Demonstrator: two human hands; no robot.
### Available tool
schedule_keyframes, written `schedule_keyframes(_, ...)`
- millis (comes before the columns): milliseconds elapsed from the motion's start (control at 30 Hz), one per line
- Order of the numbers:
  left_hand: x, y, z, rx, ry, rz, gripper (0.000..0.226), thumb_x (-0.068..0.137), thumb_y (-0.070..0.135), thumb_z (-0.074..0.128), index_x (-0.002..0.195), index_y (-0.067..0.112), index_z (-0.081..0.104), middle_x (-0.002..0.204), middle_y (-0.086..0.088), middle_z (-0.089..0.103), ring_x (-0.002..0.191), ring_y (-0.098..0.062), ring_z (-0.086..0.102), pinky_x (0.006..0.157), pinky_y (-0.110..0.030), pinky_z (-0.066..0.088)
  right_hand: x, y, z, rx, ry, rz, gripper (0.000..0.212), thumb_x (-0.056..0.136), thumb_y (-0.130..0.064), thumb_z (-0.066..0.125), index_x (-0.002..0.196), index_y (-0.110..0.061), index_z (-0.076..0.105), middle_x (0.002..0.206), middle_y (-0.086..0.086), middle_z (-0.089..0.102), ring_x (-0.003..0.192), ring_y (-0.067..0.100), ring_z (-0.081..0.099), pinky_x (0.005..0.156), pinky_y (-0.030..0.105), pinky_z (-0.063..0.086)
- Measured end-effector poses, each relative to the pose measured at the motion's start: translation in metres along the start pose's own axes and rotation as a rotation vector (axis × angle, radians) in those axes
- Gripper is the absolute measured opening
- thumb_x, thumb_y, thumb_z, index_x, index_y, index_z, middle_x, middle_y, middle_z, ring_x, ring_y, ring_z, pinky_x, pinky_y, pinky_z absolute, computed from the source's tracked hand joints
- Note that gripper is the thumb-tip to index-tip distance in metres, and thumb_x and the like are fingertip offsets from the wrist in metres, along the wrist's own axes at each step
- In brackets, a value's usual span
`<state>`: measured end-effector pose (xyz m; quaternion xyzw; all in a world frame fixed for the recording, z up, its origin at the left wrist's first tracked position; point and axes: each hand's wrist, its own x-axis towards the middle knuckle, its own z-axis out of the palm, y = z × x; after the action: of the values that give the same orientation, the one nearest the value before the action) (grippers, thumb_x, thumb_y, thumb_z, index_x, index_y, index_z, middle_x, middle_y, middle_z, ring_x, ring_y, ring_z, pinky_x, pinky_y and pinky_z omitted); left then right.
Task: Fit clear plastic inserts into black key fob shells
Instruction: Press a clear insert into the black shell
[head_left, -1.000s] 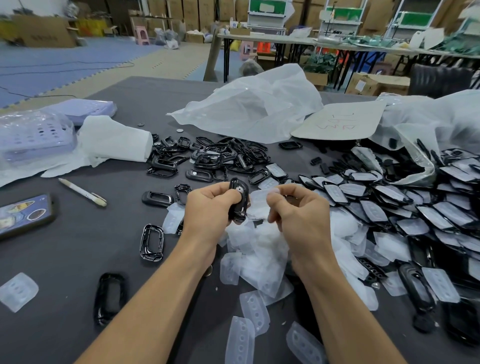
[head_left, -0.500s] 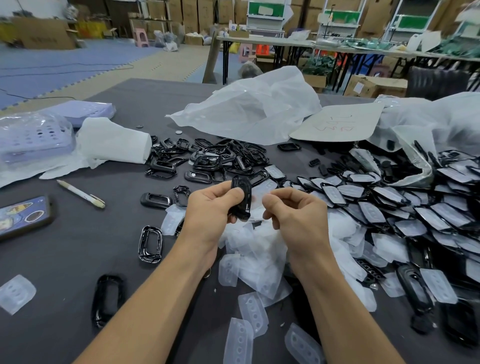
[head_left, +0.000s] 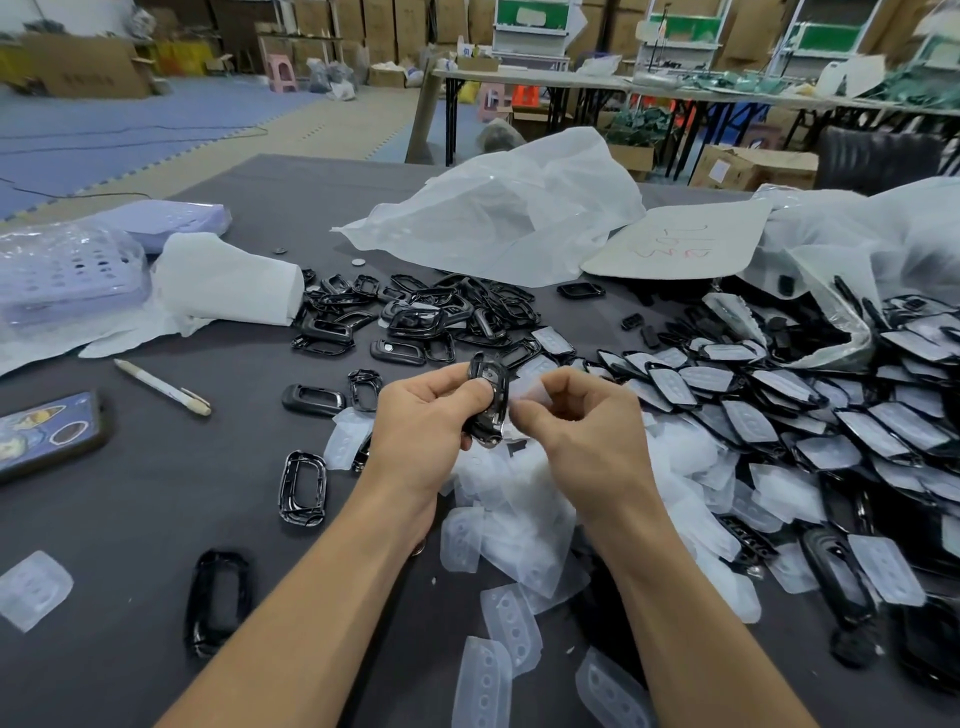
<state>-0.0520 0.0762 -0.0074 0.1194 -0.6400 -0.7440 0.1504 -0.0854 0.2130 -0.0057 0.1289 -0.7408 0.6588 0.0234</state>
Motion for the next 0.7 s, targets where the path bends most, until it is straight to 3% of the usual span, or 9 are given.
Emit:
schedule_keyframes(167,0.0,-0.0005,-0.0022,0.007,-0.027,-0.031,0.033,0.093,0.005,0.067,0.078,0.029,0.084,0.073,0.002,0.075,0.053,-0.009,0.055,0.048,-0.016,0.04,0.0008,0.0018,0.0015,0.199,0.096,0.095,0.008,0.089,0.001,0.069,0.084,-0.002,0.064,0.074,0.003,0.077,0.063,0.007,0.066,0.058,0.017,0.05)
schedule_keyframes(267,-0.0012,0.0009,-0.0013,0.007,-0.057,-0.028,0.031,0.093,0.006,0.066,0.081,0.027,0.085,0.079,-0.004,0.077,0.054,-0.007,0.056,0.049,-0.015,0.04,0.0009,0.0022,0.0,0.178,0.113,0.114,0.008,0.086,-0.001,0.073,0.082,-0.004,0.066,0.077,0.012,0.076,0.063,0.011,0.066,0.06,0.02,0.053)
schedule_keyframes(400,-0.0006,0.0019,-0.001,-0.012,-0.006,-0.022,0.032,0.093,0.007,0.068,0.077,0.03,0.084,0.073,0.004,0.075,0.057,-0.004,0.055,0.049,-0.015,0.041,-0.0005,0.0069,0.0017,-0.068,0.104,0.046,0.016,0.082,-0.009,0.077,0.074,-0.01,0.063,0.061,0.0,0.064,0.06,0.012,0.059,0.062,0.03,0.05)
schedule_keyframes(500,-0.0009,0.0021,-0.0014,0.005,-0.008,-0.012,0.03,0.093,0.006,0.068,0.078,0.026,0.084,0.074,0.003,0.075,0.06,-0.008,0.054,0.05,-0.015,0.04,-0.0051,0.0074,0.0067,-0.231,0.164,-0.06,0.015,0.085,-0.023,0.079,0.076,-0.023,0.067,0.066,-0.014,0.069,0.061,0.003,0.065,0.061,0.018,0.051)
schedule_keyframes(567,-0.0005,0.0019,-0.0017,0.017,-0.014,-0.011,0.029,0.093,0.006,0.069,0.078,0.025,0.084,0.076,0.002,0.076,0.06,-0.009,0.054,0.05,-0.014,0.04,-0.0064,0.0076,0.0078,-0.309,0.196,-0.118,0.013,0.087,-0.027,0.079,0.079,-0.027,0.068,0.074,-0.016,0.072,0.073,0.003,0.068,0.068,0.019,0.053)
schedule_keyframes(700,0.0017,-0.0011,-0.0005,0.044,0.046,-0.005,0.031,0.093,0.008,0.071,0.074,0.03,0.083,0.072,0.008,0.075,0.059,-0.003,0.057,0.051,-0.014,0.044,-0.0081,0.0063,0.0059,-0.419,0.257,-0.189,0.008,0.086,-0.029,0.081,0.082,-0.033,0.075,0.088,-0.014,0.065,0.087,0.005,0.063,0.077,0.003,0.04)
